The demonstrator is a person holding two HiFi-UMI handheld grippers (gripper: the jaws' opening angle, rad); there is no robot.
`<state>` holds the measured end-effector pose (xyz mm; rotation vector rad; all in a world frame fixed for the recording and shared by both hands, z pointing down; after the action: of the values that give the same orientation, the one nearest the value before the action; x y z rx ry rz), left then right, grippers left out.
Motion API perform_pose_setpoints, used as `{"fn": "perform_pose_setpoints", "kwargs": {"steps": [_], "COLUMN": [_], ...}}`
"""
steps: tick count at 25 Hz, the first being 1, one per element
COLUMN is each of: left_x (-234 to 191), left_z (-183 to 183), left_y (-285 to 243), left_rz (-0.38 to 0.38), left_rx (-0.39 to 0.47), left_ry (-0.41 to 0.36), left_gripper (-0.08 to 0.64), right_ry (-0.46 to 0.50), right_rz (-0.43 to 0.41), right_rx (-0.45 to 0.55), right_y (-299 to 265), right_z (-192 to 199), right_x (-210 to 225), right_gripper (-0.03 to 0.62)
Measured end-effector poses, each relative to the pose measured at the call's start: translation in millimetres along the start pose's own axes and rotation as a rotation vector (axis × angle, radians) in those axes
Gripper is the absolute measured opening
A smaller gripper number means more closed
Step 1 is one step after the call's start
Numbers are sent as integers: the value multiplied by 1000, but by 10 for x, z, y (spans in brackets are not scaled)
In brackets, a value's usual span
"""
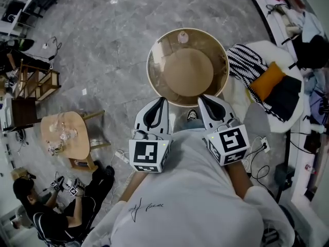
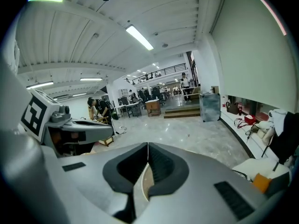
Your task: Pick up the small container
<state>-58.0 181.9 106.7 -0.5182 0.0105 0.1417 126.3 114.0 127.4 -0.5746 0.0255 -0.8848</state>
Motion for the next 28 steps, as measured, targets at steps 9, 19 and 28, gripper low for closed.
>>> {"fn": "perform_pose_setpoints", "kwargs": {"steps": [9,19,28], "left_x": [226,242,271], "left_z": [-31,73,90], "left_y": [-222,-77,-189], "left_rz": [-33,-88,2], "left_rx": [-44,-58,-57], "left_ry": [-6,11,-29], "left_gripper": [18,18,18], "right_ry": [13,23,-1], "right_rz": [-47,-82,-21], "right_rx": [4,16,-31], "right_y": [-58,-43,-174], "right_z": [41,131,216], "right_x": [410,419,410], "right_gripper": [17,17,17]}}
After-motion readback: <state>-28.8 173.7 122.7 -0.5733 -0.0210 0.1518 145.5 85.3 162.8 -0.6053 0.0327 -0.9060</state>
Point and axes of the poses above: the fingertips, and each gripper's own axes: y backward along the fingers, x to its right, z out of its underside, the point moved 10 cm from there along y, backward along the fingers, and after that the axes turned 3 degrees about -x, right-handed, at the moved point
